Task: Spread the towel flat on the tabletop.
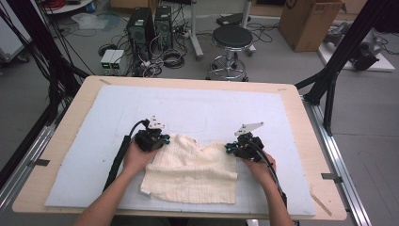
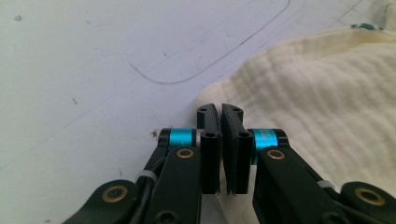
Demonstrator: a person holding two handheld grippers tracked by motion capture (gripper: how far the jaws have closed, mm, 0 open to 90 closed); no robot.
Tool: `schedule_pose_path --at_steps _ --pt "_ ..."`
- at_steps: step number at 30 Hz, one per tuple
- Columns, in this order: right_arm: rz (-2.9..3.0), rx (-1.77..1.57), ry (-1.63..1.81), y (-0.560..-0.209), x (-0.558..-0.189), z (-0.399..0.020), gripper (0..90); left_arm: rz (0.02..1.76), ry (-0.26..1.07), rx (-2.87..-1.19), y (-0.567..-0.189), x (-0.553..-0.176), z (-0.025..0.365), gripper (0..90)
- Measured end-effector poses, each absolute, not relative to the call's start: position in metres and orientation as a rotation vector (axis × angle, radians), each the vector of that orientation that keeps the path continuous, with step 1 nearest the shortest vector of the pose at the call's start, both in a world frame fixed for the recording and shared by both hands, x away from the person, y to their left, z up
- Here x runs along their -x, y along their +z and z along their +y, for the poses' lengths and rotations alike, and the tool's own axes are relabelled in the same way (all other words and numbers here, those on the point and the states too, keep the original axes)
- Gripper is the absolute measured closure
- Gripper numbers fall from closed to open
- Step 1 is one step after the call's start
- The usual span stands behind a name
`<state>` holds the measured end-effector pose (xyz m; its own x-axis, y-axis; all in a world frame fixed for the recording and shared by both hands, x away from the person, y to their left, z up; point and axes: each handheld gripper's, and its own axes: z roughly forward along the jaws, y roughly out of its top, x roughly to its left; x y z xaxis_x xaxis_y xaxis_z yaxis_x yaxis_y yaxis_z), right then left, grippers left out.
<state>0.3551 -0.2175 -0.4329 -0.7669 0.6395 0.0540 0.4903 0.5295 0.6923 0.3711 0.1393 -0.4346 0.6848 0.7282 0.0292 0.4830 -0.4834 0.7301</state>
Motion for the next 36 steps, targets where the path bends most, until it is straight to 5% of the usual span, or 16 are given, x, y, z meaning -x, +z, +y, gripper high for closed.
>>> schedule_pose_path --at_steps 15,17,19,36 --pt "2.419 -0.967 1.034 -0.401 -0.387 -0.203 85.4 1.073 0.61 -1.984 -0.407 -0.4 0.172 86.5" --pt "2.367 -1.001 1.039 -0.395 -0.398 -0.201 75.8 1.099 0.62 -1.972 -0.407 -0.41 0.173 84.8" --pt "2.355 -1.015 1.051 -0.393 -0.406 -0.201 71.1 1.123 0.592 -1.943 -0.407 -0.415 0.176 72.3" --pt "2.39 -1.08 1.069 -0.402 -0.397 -0.208 61.5 1.052 0.453 -2.026 -0.418 -0.392 0.182 61.7"
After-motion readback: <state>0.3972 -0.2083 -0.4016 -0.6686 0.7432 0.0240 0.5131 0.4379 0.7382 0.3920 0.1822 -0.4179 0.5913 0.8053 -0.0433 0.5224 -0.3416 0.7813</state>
